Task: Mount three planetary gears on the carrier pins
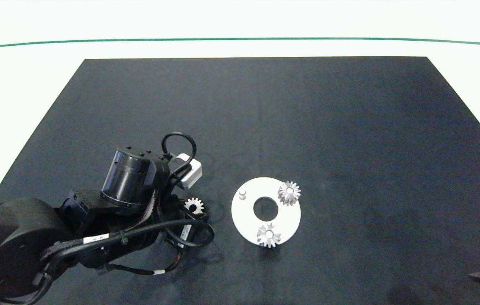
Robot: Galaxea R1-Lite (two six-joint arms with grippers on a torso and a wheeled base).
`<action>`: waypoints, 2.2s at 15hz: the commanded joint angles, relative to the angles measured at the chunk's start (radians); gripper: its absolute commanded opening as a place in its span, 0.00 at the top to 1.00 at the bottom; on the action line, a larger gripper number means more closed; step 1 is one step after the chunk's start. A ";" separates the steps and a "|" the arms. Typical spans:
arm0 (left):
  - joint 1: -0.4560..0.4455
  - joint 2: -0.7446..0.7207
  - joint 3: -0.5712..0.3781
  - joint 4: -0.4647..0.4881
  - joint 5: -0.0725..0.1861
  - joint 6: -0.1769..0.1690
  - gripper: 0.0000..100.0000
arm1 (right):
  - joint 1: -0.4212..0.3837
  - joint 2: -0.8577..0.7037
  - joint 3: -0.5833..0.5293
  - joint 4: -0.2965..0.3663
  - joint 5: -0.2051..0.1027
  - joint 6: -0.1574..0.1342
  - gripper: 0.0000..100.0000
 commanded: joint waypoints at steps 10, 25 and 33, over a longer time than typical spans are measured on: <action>-0.055 0.000 -0.133 0.044 0.011 0.014 0.99 | 0.000 -0.017 -0.004 -0.006 -0.001 -0.021 0.00; -0.138 0.029 -0.240 0.089 0.013 -0.012 0.99 | 0.000 -0.074 -0.022 -0.006 0.042 -0.035 0.00; -0.208 0.068 -0.258 0.086 0.014 -0.050 0.99 | 0.002 -0.106 -0.030 -0.024 0.051 -0.038 0.00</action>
